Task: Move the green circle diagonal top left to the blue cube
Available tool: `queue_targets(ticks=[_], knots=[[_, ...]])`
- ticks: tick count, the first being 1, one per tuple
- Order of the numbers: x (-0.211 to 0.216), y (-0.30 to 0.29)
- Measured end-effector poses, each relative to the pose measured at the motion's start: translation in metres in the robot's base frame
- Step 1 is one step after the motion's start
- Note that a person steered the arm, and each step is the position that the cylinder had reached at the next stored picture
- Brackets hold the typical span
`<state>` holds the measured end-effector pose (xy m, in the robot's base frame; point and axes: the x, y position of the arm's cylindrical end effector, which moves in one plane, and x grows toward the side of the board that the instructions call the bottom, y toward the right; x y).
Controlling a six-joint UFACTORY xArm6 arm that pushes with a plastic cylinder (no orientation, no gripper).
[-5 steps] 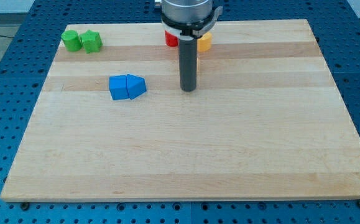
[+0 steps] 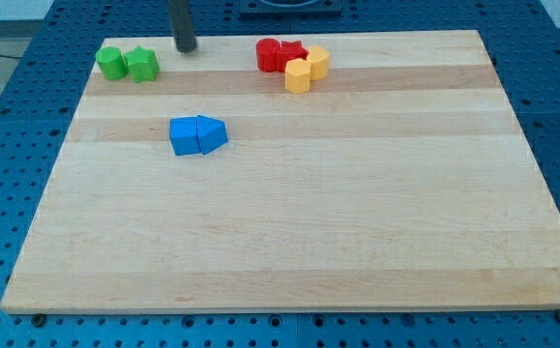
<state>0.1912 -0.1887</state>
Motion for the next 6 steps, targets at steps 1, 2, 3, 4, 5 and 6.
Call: queue_targets(ticks=[1, 2, 3, 4, 5, 6], knots=[[0.026, -0.083], [0.077, -0.083], [0.094, -0.059], [0.105, -0.115], [0.133, -0.110], [0.174, -0.026]])
